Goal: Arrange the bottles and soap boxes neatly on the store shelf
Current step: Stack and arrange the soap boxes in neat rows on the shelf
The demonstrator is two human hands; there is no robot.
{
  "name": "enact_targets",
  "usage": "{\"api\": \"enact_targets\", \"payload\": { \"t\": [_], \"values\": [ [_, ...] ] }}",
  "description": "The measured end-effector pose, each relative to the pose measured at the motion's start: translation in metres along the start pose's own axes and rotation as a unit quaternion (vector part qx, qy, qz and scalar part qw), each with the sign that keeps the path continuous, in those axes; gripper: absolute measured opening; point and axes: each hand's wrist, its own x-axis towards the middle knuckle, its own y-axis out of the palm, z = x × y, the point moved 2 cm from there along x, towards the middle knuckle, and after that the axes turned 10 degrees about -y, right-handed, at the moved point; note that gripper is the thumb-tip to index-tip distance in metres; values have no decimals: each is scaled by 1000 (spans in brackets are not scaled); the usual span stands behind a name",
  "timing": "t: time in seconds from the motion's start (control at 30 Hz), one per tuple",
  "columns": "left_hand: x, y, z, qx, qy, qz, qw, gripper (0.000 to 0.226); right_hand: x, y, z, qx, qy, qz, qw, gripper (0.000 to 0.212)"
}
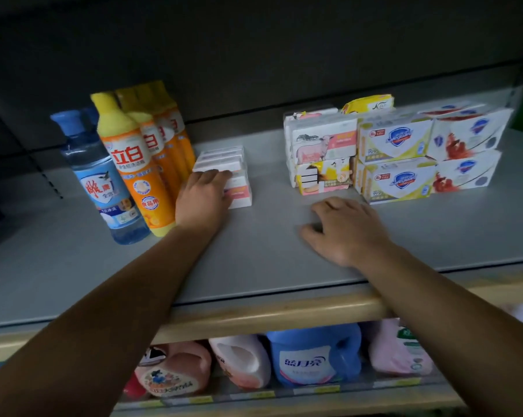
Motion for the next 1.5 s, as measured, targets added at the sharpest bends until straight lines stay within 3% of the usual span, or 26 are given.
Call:
{"api": "enact_targets", "payload": {
  "t": [0.93,1.1,1.3,1.5],
  "values": [
    [32,36,11,-11,-38,10,999,60,1,3,-2,12,1,-16,1000,62],
    [35,27,9,-22,-52,56,997,64,1,1,-3,34,6,-16,999,59],
    [3,-22,3,-134,-29,26,990,53,-1,-2,-1,44,18,-17,999,58],
    [-57,-37,8,-150,14,125,981,49,-4,-15,2,94,18,-48,994,52]
  ]
}}
